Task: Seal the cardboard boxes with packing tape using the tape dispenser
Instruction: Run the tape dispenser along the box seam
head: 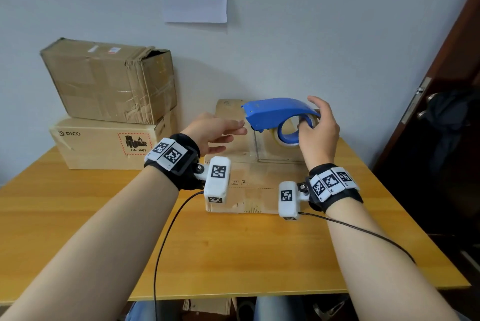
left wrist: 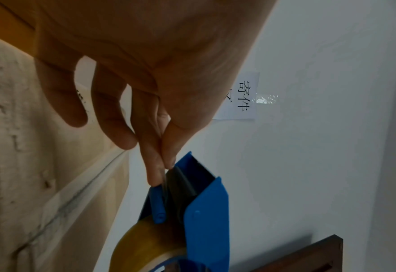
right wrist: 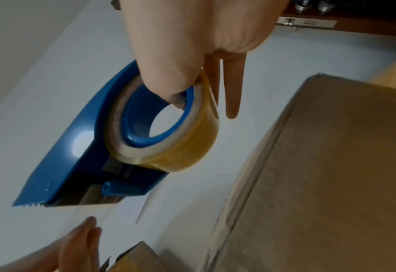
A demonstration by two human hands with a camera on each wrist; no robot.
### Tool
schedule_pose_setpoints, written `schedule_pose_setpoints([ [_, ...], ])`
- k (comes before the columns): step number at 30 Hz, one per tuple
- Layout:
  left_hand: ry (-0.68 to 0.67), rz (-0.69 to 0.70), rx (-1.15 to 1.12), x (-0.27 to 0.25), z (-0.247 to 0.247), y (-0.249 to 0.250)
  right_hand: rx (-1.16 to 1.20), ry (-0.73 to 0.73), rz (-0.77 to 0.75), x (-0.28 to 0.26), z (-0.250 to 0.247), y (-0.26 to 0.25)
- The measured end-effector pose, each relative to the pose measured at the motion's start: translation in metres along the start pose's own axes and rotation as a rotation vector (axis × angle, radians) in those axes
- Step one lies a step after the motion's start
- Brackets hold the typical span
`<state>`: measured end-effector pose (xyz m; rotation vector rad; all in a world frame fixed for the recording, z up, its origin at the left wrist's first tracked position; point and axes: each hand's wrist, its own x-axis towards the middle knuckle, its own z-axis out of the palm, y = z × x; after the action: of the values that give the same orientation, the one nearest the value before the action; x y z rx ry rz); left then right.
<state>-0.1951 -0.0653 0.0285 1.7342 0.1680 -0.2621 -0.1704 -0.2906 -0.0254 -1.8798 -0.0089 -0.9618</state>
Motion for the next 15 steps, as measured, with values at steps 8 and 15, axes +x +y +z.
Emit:
schedule_pose_setpoints([
  [8, 0.029, 0.027, 0.033, 0.001, -0.001, -0.006, -0.016, -0.087, 0.098, -0.003, -0.003, 0.011],
  [15, 0.026, 0.004, 0.059, 0.005, -0.003, -0.014, -0.19, -0.14, 0.061, -0.006, -0.006, 0.016],
])
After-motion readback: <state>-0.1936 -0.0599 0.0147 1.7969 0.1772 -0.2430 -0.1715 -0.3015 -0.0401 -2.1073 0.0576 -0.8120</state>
